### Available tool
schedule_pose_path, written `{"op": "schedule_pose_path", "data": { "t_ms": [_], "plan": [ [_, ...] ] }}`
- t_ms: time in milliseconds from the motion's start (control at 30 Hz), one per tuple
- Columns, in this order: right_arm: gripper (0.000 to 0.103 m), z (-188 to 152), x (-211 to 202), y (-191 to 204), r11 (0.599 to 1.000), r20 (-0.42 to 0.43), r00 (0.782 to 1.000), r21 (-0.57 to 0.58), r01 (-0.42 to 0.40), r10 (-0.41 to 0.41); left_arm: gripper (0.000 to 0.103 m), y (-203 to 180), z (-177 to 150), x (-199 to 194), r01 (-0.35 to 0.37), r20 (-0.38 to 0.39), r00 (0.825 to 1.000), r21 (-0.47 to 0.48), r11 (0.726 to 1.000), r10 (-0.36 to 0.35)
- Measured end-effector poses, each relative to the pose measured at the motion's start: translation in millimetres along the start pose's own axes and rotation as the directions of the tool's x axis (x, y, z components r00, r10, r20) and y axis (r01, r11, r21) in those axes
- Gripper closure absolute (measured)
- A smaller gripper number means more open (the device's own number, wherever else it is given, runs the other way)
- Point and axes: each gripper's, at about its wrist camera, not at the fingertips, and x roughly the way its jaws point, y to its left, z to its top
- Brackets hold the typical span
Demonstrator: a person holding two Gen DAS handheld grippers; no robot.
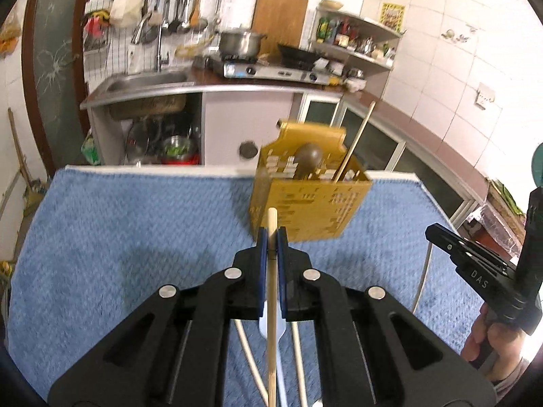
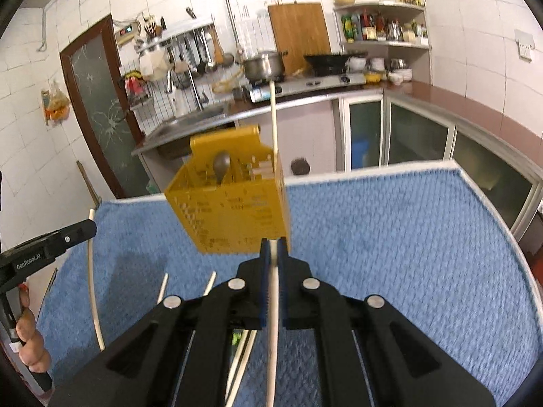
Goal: Organize utensils
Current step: 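Lift the chopstick with the left tool while the right tool carries its chopstick toward the holder, then lower both held chopsticks into the gold holder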
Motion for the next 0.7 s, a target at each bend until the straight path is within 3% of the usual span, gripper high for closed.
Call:
{"op": "schedule_pose_path", "data": {
  "t_ms": [400,700],
  "plan": [
    [0.098,74,-23,16,0.998,0.180,0.984,-0.056,0.018,-0.008,0.099,-19,54,7,-0.005,0.109,0.994,0.024,1.000,0.002],
    [0.098,151,-32,28,0.997,0.330,0.944,-0.070,0.041,-0.016,0.099,-35,132,13,-0.044,0.276,0.961,0.057,0.997,0.027]
  ]
}}
